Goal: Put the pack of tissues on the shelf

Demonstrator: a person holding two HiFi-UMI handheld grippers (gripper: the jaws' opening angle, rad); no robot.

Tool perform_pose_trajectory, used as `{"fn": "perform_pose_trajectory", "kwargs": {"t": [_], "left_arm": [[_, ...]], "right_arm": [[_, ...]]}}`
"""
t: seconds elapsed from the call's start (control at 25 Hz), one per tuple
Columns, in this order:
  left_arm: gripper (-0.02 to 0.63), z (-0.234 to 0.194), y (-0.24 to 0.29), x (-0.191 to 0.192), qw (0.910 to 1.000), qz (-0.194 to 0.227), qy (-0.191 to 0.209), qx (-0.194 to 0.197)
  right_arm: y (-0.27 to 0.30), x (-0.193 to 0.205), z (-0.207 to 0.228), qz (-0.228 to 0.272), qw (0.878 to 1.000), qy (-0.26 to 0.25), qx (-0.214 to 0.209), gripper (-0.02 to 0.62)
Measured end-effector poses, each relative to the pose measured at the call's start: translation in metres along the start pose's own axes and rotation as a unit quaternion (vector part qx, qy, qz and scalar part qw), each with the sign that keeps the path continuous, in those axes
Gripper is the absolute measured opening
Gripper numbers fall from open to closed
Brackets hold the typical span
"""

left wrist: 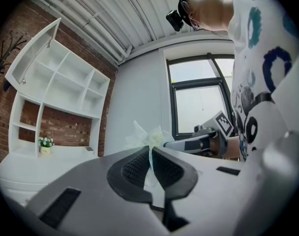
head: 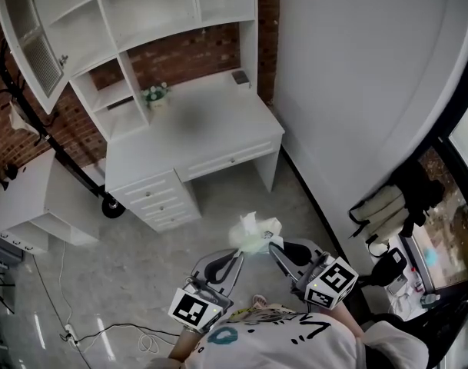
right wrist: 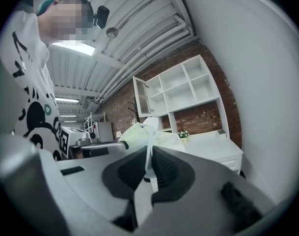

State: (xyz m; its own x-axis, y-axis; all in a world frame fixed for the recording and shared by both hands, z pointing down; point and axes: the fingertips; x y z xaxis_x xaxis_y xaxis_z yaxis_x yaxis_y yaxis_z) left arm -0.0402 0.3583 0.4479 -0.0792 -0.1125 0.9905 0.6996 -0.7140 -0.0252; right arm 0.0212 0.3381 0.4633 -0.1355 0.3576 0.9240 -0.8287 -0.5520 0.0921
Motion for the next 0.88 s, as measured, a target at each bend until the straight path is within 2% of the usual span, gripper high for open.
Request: {"fn": "perform_pose_trajectory", "kwargs": {"t": [0.4, 0.68, 0.88], "left_arm": [[0.017, -0.008, 0.031, 0.013, 0.9996, -0.012, -0.023, -0.013], [0.017, -0.03, 0.052, 0.022, 0.9993, -0.021, -0.029, -0.004], [0.017, -0.058, 0.073, 0.02, 0.9995, -0.016, -0.023, 0.012]], "right_arm": [[0.004, -0.006, 0.031, -0.012, 1.0, -0.005, -0.011, 0.037], [0.023, -0.009, 0.056, -0.017, 1.0, 0.001, -0.002, 0.037], [0.045, -0.027, 0.076, -0.009, 1.0, -0.007, 0.008, 0.037]]}}
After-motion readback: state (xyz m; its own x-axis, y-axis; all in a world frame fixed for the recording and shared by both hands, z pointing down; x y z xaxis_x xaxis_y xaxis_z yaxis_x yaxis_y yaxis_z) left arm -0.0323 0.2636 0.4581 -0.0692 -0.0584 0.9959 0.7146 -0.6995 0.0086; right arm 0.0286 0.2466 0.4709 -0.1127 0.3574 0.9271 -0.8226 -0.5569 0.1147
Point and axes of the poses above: the fingertips, and each gripper's own axes: y forward along the fingers, z to its right, x out of its underside, and after that the axes turned 11 degrees about y, right-handed
